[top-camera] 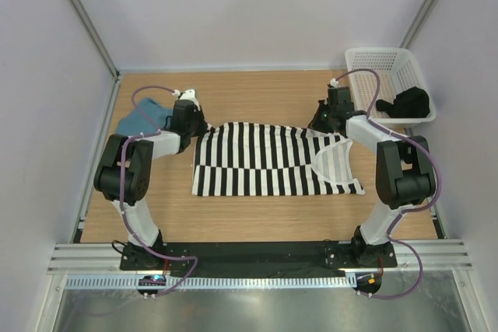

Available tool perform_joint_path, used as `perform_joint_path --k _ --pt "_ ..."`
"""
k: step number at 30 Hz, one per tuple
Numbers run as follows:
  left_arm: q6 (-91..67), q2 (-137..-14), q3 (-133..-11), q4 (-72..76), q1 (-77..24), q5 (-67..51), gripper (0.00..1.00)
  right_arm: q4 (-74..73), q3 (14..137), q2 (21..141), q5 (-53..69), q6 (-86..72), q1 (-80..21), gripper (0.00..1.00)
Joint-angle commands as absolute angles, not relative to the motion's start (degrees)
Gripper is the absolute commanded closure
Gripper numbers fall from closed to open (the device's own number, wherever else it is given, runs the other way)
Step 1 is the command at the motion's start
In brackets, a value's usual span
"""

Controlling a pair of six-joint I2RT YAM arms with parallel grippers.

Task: Fold and stack the tank tops

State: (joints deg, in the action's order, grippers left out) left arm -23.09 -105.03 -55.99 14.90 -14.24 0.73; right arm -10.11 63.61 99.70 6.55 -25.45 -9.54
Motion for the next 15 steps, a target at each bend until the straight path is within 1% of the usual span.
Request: perform_joint_path --k 1,15 --pt "-20.3 -100.81 -52.75 26.54 -14.24 -1.41 1.0 -6.95 61.88 95.8 6.68 -25.58 -9.76 0.99" --pt "-20.83 -94.67 -45.71 33.39 -14.24 -0.97 1.0 -4.04 55.99 91.15 5.71 -25.66 -9.76 0.99"
